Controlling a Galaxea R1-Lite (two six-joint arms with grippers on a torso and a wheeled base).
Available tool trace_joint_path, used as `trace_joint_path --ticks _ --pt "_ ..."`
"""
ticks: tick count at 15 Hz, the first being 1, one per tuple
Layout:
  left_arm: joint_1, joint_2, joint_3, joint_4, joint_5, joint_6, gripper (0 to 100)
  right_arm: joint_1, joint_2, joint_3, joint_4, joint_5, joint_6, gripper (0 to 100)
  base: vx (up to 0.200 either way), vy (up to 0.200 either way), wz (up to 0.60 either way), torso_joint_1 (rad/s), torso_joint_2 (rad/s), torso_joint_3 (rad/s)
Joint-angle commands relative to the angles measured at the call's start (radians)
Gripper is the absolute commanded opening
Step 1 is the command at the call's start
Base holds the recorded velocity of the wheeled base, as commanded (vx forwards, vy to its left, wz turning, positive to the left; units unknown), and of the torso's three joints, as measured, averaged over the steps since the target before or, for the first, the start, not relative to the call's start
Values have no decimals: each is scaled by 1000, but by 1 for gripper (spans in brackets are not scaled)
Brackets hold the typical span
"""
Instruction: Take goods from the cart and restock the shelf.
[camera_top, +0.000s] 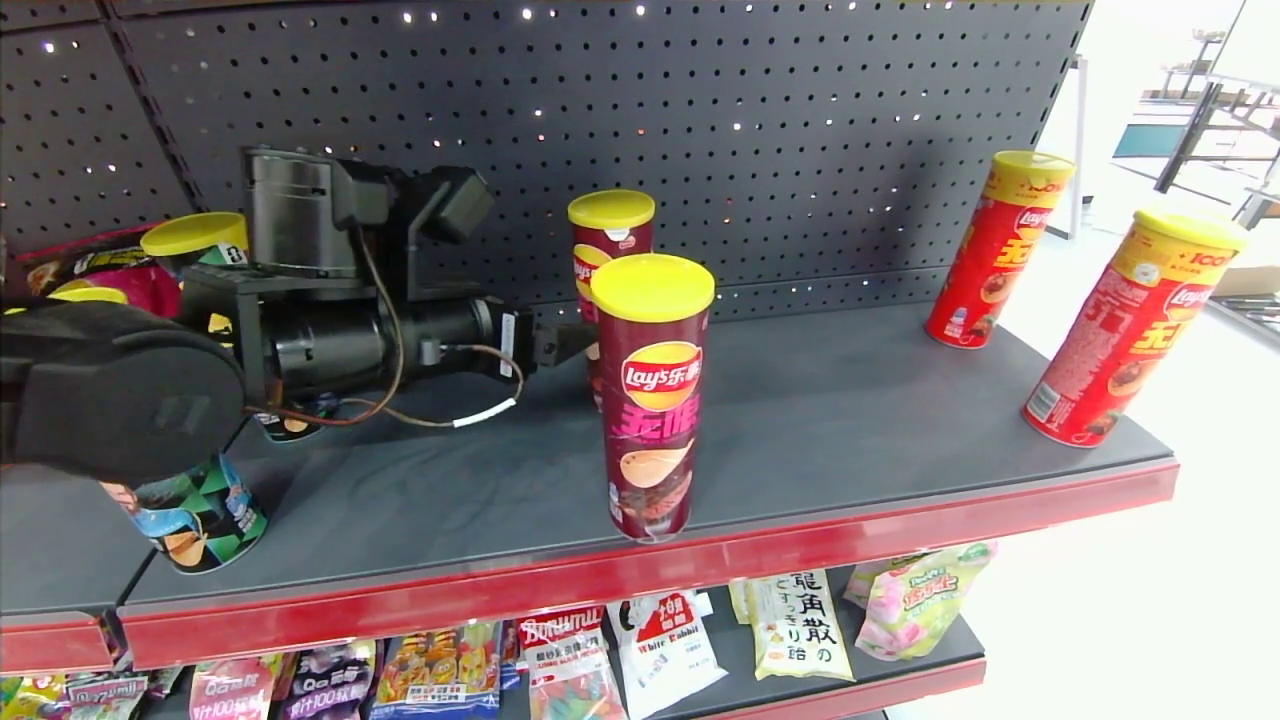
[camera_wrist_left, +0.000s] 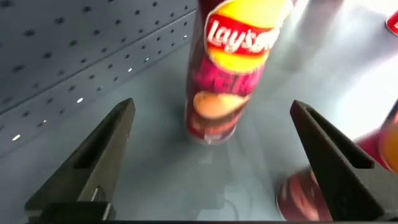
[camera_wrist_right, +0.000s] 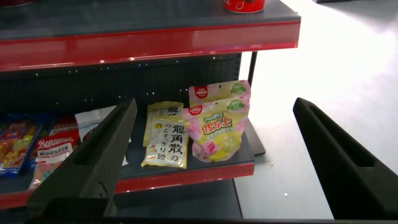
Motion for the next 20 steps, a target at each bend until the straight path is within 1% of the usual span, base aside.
trace_joint_path --ticks 1,3,4,7,8,9,10,11,12,13,14,15,16,17,18,19,20 --pt "9 -124 97 -1 -2 0 100 0 0 0 0 0 -1 100 0 0 0 0 0 0" --pt "8 -205 165 4 -2 0 100 0 0 0 0 0 -1 100 0 0 0 0 0 0" --pt "6 -222 177 5 -2 0 100 0 0 0 0 0 -1 100 0 0 0 0 0 0" --pt "0 -386 257 8 -3 3 100 0 0 0 0 0 -1 100 0 0 0 0 0 0" --pt "0 -485 320 7 -3 8 100 0 0 0 0 0 -1 100 0 0 0 0 0 0" --pt "0 -570 370 7 -3 24 100 0 0 0 0 0 -1 100 0 0 0 0 0 0" --pt "5 -667 429 7 0 29 100 0 0 0 0 0 -1 100 0 0 0 0 0 0" --pt "8 -709 450 7 3 26 100 0 0 0 0 0 1 100 0 0 0 0 0 0" --pt "41 -805 504 10 15 18 100 0 0 0 0 0 1 100 0 0 0 0 0 0" --pt "126 -939 594 30 90 21 100 0 0 0 0 0 1 100 0 0 0 0 0 0" --pt "166 -1005 619 70 119 21 100 0 0 0 0 0 1 100 0 0 0 0 0 0" --pt "184 -1064 627 119 127 21 100 0 0 0 0 0 1 100 0 0 0 0 0 0" --pt "204 -1156 622 214 132 21 100 0 0 0 0 0 -1 100 0 0 0 0 0 0" --pt "210 -1221 619 278 132 21 100 0 0 0 0 0 1 100 0 0 0 0 0 0" --pt "218 -1321 617 402 138 23 100 0 0 0 0 0 1 100 0 0 0 0 0 0" --pt "230 -1359 614 465 175 23 100 0 0 0 0 0 1 100 0 0 0 0 0 0" --pt "245 -1376 611 488 251 20 100 0 0 0 0 0 1 100 0 0 0 0 0 0"
